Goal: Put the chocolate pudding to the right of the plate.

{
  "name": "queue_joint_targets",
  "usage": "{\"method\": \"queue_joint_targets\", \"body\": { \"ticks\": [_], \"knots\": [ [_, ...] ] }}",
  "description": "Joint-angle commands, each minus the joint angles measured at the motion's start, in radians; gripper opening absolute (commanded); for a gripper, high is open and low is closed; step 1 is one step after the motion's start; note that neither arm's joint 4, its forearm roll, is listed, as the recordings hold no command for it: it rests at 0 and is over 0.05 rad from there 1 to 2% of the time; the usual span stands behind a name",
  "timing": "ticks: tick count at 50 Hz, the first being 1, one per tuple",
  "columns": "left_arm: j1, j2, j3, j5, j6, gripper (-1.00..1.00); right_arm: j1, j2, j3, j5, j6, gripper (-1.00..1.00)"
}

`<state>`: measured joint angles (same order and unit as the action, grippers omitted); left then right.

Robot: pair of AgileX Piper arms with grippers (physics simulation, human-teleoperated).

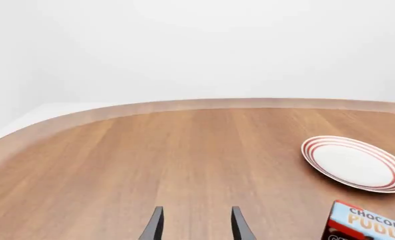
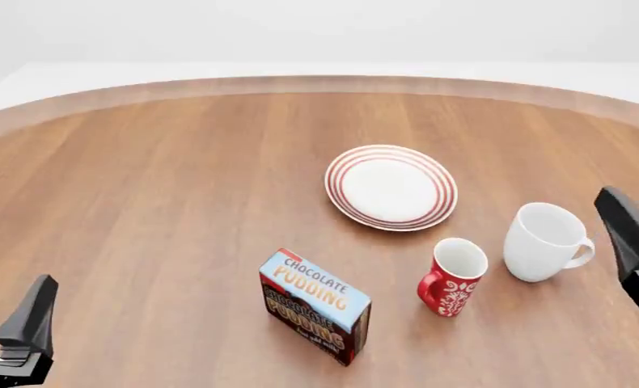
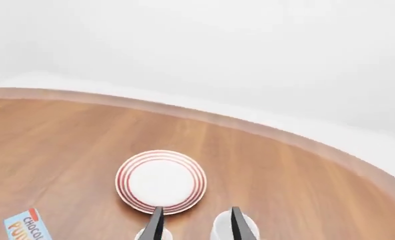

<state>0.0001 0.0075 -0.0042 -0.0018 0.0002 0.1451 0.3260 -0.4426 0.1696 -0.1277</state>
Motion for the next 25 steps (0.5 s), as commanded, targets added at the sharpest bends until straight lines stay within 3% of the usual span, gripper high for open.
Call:
{"method": "queue_joint_targets", "body": {
  "ticks": [1, 4, 10, 14, 15, 19, 20, 21, 22, 23, 25],
  "knots": [
    [0.0, 0.0, 0.0, 0.0, 0.0, 1.0, 0.135, 0.165, -0.294, 0.14, -0.082, 1.0],
    [0.0, 0.0, 0.0, 0.0, 0.0, 1.0, 0.161, 0.188, -0.333, 0.166, -0.072, 1.0],
    [0.0, 0.0, 0.0, 0.0, 0.0, 1.0, 0.224, 0.268, -0.477, 0.243, -0.111, 1.0],
    [0.0, 0.0, 0.0, 0.0, 0.0, 1.0, 0.269, 0.328, -0.571, 0.287, -0.145, 1.0],
    [0.0, 0.0, 0.0, 0.0, 0.0, 1.0, 0.288, 0.347, -0.598, 0.297, -0.184, 1.0],
    [0.0, 0.0, 0.0, 0.0, 0.0, 1.0, 0.303, 0.387, -0.667, 0.32, -0.178, 1.0],
    [0.0, 0.0, 0.0, 0.0, 0.0, 1.0, 0.34, 0.409, -0.705, 0.333, -0.166, 1.0],
    [0.0, 0.0, 0.0, 0.0, 0.0, 1.0, 0.373, 0.441, -0.74, 0.348, -0.111, 1.0],
    [0.0, 0.0, 0.0, 0.0, 0.0, 1.0, 0.37, 0.478, -0.739, 0.374, -0.174, 1.0],
    [0.0, 0.0, 0.0, 0.0, 0.0, 1.0, 0.358, 0.463, -0.738, 0.35, -0.176, 1.0],
    [0.0, 0.0, 0.0, 0.0, 0.0, 1.0, 0.368, 0.488, -0.789, 0.366, -0.111, 1.0]
  ]
}}
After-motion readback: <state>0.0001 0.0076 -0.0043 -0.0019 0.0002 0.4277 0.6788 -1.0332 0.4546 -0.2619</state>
